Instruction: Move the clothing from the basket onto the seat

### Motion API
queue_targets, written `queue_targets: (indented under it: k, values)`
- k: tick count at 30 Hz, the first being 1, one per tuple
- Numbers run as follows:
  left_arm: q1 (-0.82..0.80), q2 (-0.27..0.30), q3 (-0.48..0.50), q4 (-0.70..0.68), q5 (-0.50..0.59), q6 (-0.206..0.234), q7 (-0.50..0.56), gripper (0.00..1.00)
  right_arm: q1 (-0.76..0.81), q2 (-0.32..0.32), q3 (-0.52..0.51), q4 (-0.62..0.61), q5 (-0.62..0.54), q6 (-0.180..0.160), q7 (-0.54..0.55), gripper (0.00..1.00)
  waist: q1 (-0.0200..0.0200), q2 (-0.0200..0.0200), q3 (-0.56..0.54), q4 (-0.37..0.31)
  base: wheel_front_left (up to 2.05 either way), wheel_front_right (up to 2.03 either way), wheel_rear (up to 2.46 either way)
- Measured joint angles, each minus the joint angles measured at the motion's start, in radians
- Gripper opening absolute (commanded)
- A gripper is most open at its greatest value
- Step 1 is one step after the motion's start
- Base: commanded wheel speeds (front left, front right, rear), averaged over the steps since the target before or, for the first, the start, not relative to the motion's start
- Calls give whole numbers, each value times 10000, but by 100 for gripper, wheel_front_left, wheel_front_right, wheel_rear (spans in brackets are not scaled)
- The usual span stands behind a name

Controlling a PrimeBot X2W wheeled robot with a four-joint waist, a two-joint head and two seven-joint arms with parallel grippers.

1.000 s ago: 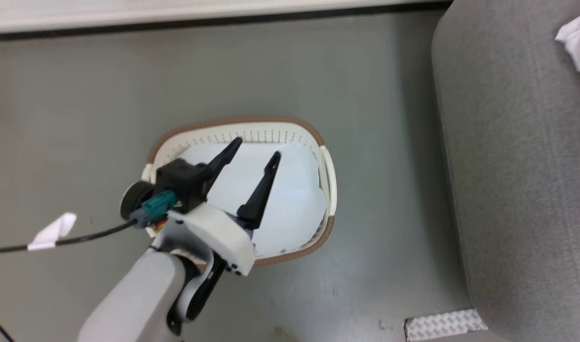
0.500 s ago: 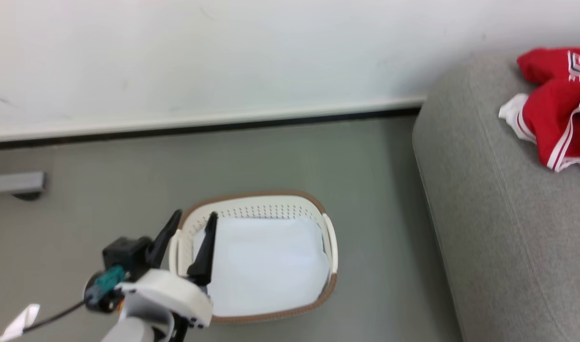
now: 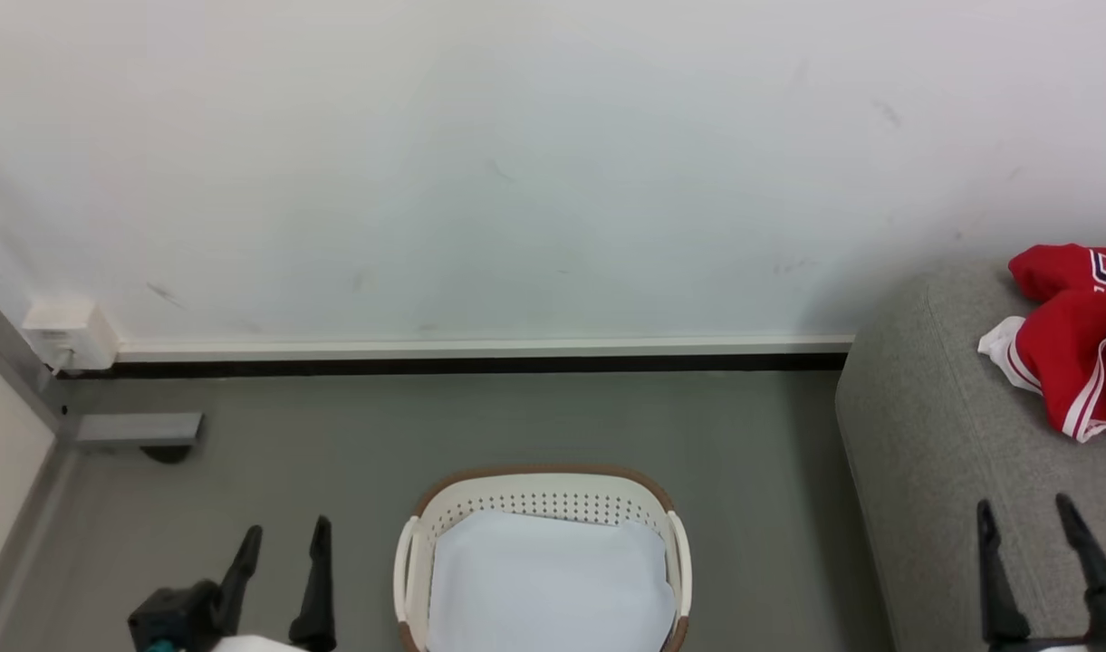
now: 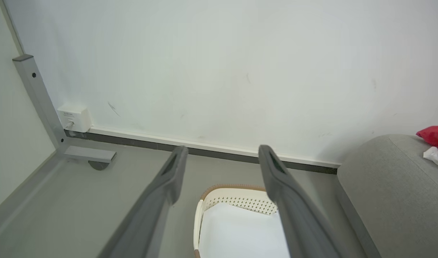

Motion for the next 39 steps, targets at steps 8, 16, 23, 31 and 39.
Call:
queue_targets:
  k: [8,16,23,31,39]
  values:
    - [1118,-729,915,-203,1160,-633,-8,100,715,217,364,855,2,0,-209,100,2,0,-439,95,0,0,0]
    - [1395,-1266,1657,-150,2034,-1434,-8,100,904,236,1011,961,619,0,-219,100,3,0,-556,26,0,0,0]
    - [1406,-1630,2236,36,2656,-1820,-8,100,904,242,1371,938,811,0,-221,100,3,0,-593,68,0,0,0]
    - [1407,-1929,2721,222,3150,-2144,-10,100,893,242,1503,917,924,0,-221,100,3,0,-630,109,0,0,0]
    - [1442,-2073,2918,443,3402,-2364,-4,0,938,253,1547,1078,1053,0,-196,0,3,0,-674,115,0,0,0]
